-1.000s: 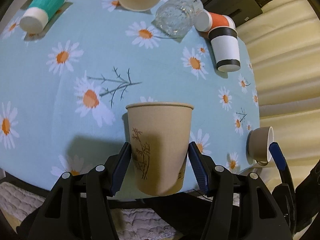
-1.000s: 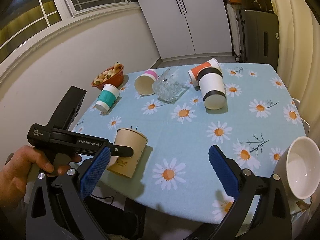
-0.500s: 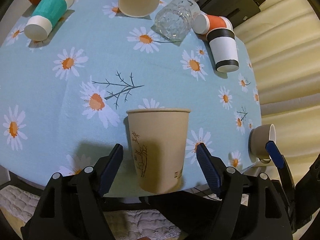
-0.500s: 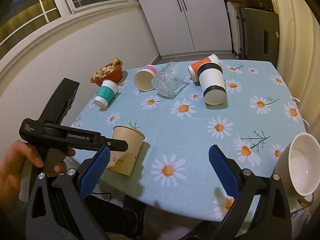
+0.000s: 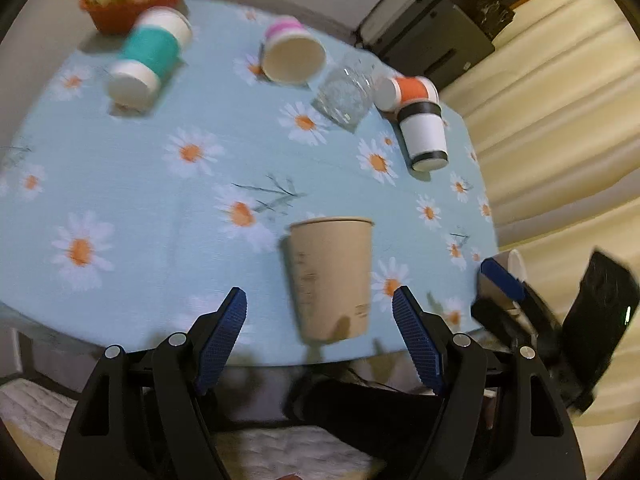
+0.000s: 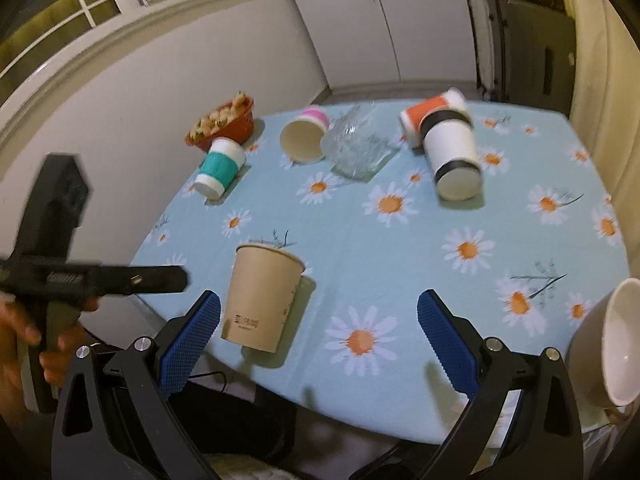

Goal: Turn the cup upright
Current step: 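Lift the tan cup with the left gripper and carry it toward the right gripper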

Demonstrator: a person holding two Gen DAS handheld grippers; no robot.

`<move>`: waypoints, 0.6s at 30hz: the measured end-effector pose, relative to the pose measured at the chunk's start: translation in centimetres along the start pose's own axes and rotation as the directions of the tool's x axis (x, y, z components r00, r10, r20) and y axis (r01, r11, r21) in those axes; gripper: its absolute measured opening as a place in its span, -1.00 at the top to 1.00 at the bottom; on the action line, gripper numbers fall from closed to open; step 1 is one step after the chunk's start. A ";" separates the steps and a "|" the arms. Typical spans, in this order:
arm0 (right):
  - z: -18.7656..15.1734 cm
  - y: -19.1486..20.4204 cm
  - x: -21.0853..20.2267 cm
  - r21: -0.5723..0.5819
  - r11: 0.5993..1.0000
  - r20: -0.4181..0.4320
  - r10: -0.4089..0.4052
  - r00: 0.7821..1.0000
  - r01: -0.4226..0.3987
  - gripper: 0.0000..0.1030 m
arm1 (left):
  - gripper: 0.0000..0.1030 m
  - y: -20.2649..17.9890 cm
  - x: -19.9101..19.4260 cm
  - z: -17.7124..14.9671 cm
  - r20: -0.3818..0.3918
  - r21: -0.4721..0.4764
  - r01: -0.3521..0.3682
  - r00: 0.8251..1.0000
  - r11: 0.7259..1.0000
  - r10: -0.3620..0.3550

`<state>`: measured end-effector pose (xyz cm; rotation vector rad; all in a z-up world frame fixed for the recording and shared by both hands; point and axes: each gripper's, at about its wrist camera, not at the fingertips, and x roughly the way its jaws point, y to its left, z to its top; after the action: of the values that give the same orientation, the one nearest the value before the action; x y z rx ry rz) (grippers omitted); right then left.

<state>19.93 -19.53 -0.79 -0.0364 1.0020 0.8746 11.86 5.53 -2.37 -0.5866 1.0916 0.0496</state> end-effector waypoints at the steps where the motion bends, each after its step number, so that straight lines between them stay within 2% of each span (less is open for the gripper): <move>1: 0.1 0.2 0.5 0.003 1.000 -0.020 -0.016 1.000 0.016 -0.90 | -0.43 0.2 -0.6 -0.5 0.023 0.018 -0.012 1.000 1.000 0.012; 2: 0.3 0.4 1.0 0.010 1.000 -0.043 -0.020 0.999 0.020 -0.90 | -0.43 0.4 -1.0 -0.8 0.037 0.023 -0.012 0.999 1.000 0.011; 5: 0.9 0.9 2.9 0.044 0.998 -0.122 0.039 0.992 -0.034 -0.90 | -0.43 1.4 -2.1 -2.1 0.087 0.023 0.016 0.996 1.000 -0.018; 11: 2.5 2.6 6.6 0.079 0.996 -0.251 0.062 0.966 -0.043 -0.90 | -0.43 2.4 -3.0 -4.6 0.175 0.062 0.028 0.984 0.998 -0.039; 16: 3.6 3.7 9.4 0.092 0.996 -0.353 0.042 0.935 -0.010 -0.88 | -0.43 2.5 -4.2 -5.9 0.234 0.100 0.076 0.967 0.992 -0.098; 18: 3.8 3.8 10.3 0.100 0.995 -0.385 0.029 0.922 0.011 -0.78 | -0.43 2.7 -4.5 -6.2 0.250 0.101 0.086 0.962 0.991 -0.109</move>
<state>22.62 -8.99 -5.00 -0.1234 1.4163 0.8411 3.83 6.00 -1.73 -0.5370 0.8091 -0.0097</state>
